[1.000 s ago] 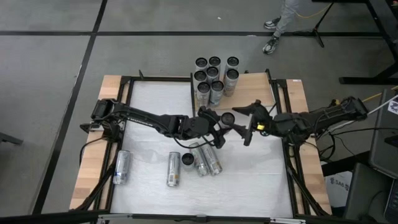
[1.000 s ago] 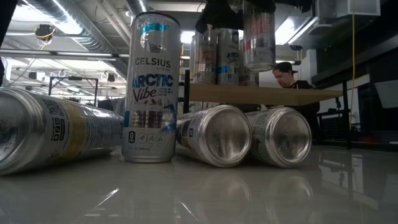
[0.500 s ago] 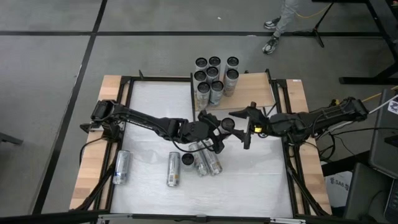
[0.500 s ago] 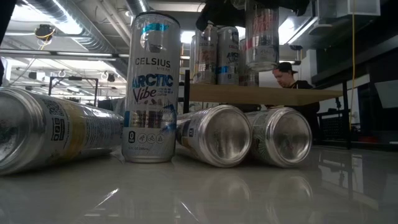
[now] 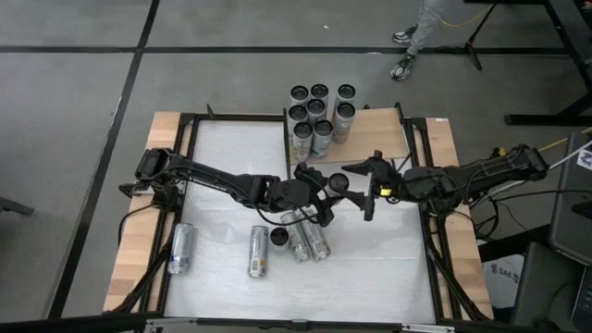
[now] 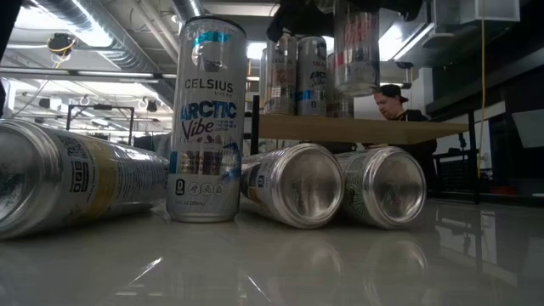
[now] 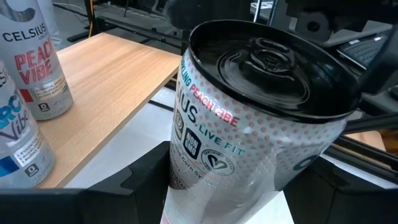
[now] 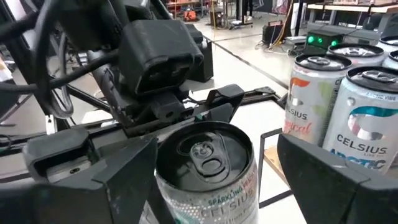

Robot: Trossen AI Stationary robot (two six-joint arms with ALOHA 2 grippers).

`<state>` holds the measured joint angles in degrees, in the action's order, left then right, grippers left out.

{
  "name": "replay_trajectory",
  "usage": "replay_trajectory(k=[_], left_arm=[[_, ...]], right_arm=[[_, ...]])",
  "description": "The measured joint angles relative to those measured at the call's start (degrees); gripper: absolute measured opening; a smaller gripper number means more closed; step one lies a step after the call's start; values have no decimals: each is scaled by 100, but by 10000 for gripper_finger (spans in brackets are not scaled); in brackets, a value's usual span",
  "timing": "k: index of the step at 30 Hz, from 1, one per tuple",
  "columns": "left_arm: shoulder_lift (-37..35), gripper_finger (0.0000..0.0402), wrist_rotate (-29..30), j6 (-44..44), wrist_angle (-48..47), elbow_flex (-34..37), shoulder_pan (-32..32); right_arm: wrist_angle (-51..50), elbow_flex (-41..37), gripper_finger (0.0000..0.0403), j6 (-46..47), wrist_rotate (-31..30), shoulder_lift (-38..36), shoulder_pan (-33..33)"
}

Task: Place canned beverage on shelf
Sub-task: Put the pink soda can on the shelf aligned with the other pink soda cans

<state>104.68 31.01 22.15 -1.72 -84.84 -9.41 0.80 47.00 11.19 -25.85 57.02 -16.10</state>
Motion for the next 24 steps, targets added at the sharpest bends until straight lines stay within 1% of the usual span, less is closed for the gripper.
replay_trajectory(k=[4,10,17,24], left_arm=[[-4,239,-3,0,-23,-7,0],[-4,239,-8,-2,-46,-7,0],[-4,239,-13,-4,-52,-7,-4],[-4,239,-19,-4,-47,-7,-4]], right_arm=[[232,-2,324,-10,6,-34,0],[189,-2,324,-6,303,-73,0],[-38,0,324,-142,168,-47,0],[-146,2,324,-146,98,193,0]])
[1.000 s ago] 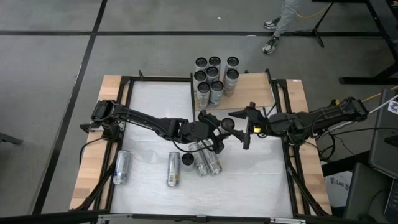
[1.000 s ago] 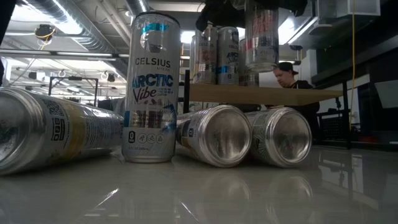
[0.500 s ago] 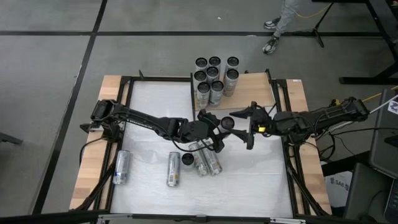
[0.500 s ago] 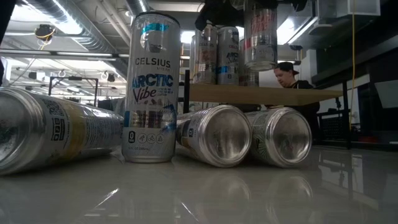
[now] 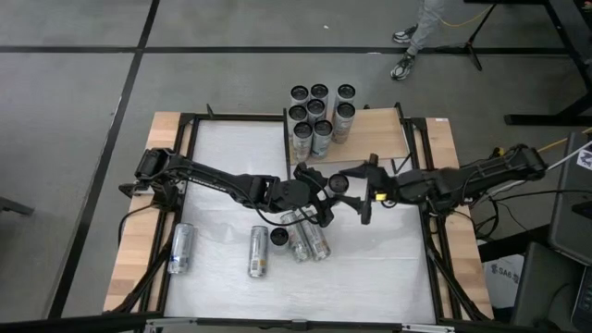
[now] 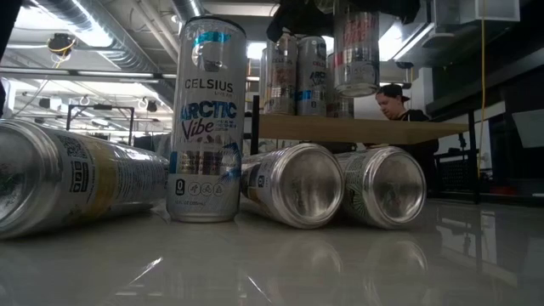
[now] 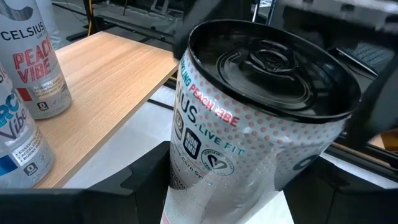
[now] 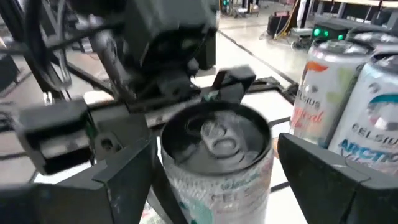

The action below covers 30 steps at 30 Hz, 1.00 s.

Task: Place canned beverage on shelf
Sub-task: Put the pink soda can on the shelf aligned with the other pink soda cans

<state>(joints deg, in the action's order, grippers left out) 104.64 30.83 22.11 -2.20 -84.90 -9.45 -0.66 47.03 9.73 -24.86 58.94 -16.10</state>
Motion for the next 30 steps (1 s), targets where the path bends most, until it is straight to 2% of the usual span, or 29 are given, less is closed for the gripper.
replay_trajectory(k=[12,20,23,30], left_arm=[[0,239,-11,-20,-13,0,-2],[0,240,-9,0,4,2,-2],[0,251,-8,3,4,2,-2],[0,290,-22,36,7,2,0]], right_arm=[[121,9,320,-124,-141,288,0],[97,9,250,-141,-127,277,0],[95,9,234,-143,-127,277,0],[99,9,245,-139,-127,277,0]])
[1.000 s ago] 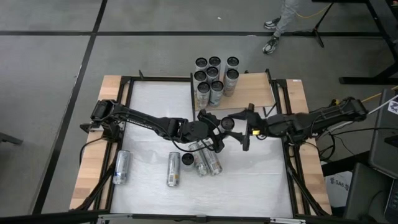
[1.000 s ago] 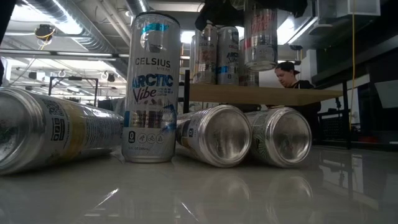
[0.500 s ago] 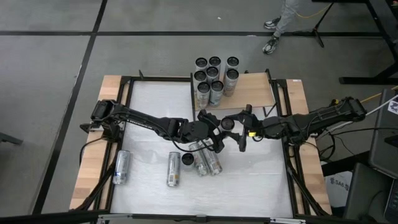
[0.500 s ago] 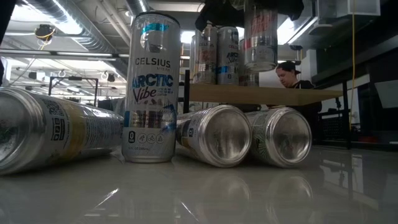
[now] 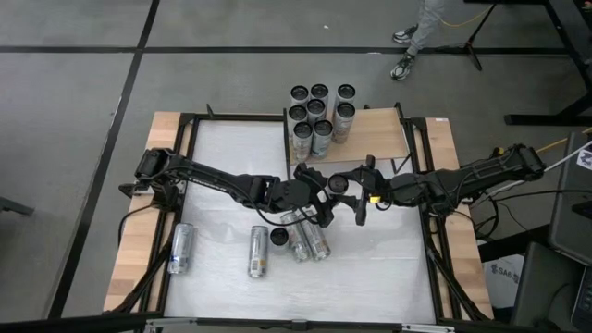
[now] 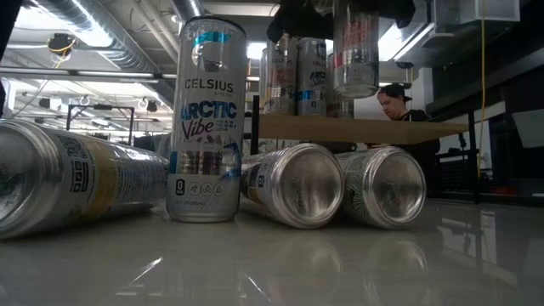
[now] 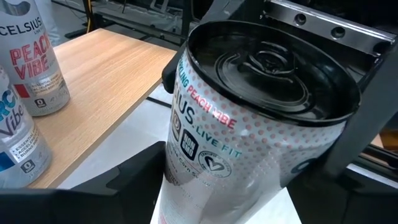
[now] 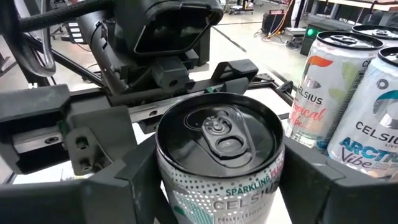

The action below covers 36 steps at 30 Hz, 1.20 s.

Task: Place canned beverage on shelf
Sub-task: Put the pink soda can on the shelf aligned with the other pink soda cans

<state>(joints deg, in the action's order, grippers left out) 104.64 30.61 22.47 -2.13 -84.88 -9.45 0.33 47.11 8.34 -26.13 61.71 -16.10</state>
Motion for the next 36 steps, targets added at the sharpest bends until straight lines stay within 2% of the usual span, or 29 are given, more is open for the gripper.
replay_trajectory(k=[7,15,21,25,31,36], left_arm=[[0,312,-17,77,12,0,4],[0,360,-17,107,26,0,4],[-2,364,-17,211,-279,-2,-30],[-2,364,-15,263,-556,-2,-78],[-2,364,-8,264,-936,-2,-220],[-2,364,-7,264,-1064,-2,-343]], right_arm=[[-8,0,243,24,19,0,0],[-102,-11,244,-19,14,-113,0],[-173,-17,245,-151,49,-448,152],[-467,-17,245,-151,375,-716,538],[-532,-17,245,-365,1290,-912,1218],[-678,-13,245,-601,1802,-984,1765]])
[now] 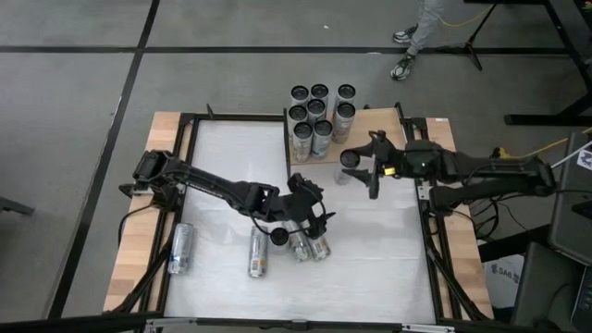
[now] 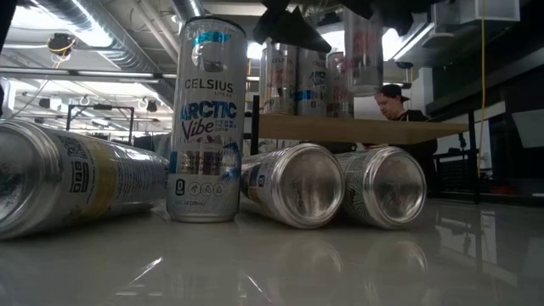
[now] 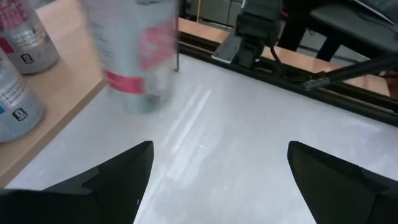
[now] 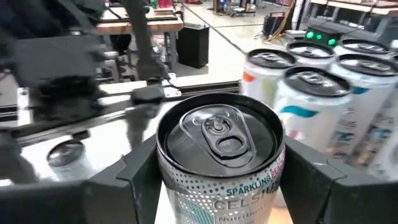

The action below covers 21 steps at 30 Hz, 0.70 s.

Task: Place canned beverage on shelf
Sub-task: Put the pink soda can on the shelf aligned with the other pink soda cans

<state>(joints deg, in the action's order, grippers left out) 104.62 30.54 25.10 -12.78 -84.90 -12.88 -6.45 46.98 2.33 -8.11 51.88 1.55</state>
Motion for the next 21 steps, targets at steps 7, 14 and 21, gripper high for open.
replay_trajectory(k=[7,14,21], left_arm=[[0,364,3,-2,-24,2,-66],[0,364,1,-2,-22,2,-66],[0,364,3,-7,-11,2,-66]], right_arm=[[-18,2,246,-265,893,2,954],[-17,4,246,-316,1602,2,1870],[15,4,246,-424,2157,105,2430]])
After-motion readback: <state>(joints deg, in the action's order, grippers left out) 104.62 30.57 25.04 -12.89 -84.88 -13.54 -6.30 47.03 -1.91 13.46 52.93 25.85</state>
